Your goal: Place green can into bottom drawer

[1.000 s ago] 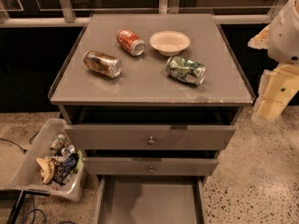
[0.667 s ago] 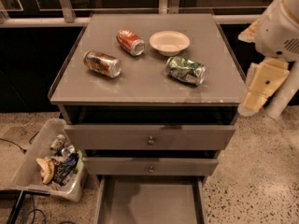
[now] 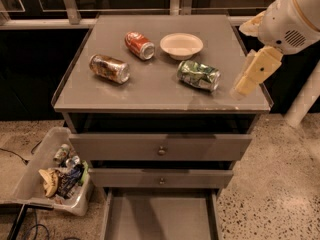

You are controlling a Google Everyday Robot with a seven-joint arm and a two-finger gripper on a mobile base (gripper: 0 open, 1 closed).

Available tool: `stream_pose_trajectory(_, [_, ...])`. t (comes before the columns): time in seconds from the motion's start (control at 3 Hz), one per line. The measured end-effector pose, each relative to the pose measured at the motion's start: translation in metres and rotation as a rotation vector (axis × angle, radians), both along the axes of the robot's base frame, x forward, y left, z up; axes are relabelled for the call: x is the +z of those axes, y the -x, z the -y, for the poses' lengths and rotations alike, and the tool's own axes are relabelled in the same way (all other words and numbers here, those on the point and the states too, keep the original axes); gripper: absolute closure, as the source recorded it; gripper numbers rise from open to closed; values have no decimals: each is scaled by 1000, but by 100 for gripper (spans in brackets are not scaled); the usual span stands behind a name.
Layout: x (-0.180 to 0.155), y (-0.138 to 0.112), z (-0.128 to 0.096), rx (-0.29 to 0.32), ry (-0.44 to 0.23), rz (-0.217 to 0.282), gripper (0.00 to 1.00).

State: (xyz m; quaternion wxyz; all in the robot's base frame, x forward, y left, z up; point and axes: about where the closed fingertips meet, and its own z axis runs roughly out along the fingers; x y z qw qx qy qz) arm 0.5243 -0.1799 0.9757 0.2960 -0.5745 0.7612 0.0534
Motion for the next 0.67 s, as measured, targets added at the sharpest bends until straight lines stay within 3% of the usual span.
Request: stream_pose_trajectory(0.67, [-7, -2, -7, 18, -3, -5, 0])
